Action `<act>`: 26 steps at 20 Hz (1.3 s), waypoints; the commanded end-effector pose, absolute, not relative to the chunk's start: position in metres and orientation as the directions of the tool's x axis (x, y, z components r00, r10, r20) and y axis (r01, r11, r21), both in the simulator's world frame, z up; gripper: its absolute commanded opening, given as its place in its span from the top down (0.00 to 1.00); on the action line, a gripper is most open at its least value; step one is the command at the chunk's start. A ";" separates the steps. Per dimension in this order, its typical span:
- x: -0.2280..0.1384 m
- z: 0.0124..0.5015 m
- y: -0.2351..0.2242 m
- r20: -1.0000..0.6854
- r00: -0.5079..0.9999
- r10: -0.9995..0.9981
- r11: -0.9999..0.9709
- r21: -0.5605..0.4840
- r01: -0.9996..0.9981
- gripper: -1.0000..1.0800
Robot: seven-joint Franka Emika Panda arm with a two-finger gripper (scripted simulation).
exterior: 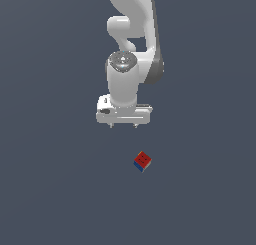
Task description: Pick up the object and move it to a goal position.
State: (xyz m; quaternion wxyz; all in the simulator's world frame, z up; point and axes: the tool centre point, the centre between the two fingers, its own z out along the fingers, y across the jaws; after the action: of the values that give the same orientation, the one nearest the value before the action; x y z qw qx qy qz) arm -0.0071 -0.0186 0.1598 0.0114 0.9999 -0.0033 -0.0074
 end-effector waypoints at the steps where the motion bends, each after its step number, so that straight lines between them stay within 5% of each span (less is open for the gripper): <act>1: -0.007 0.160 -0.019 -0.015 1.000 -0.007 -1.000 0.023 -0.006 0.04; 26: 0.010 0.153 -0.005 -0.016 0.992 -0.125 -0.992 0.011 -0.125 0.04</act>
State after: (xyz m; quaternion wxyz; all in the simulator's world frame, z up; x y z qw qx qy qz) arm 0.0066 -0.0072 0.1545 0.0053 0.9985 -0.0532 -0.0085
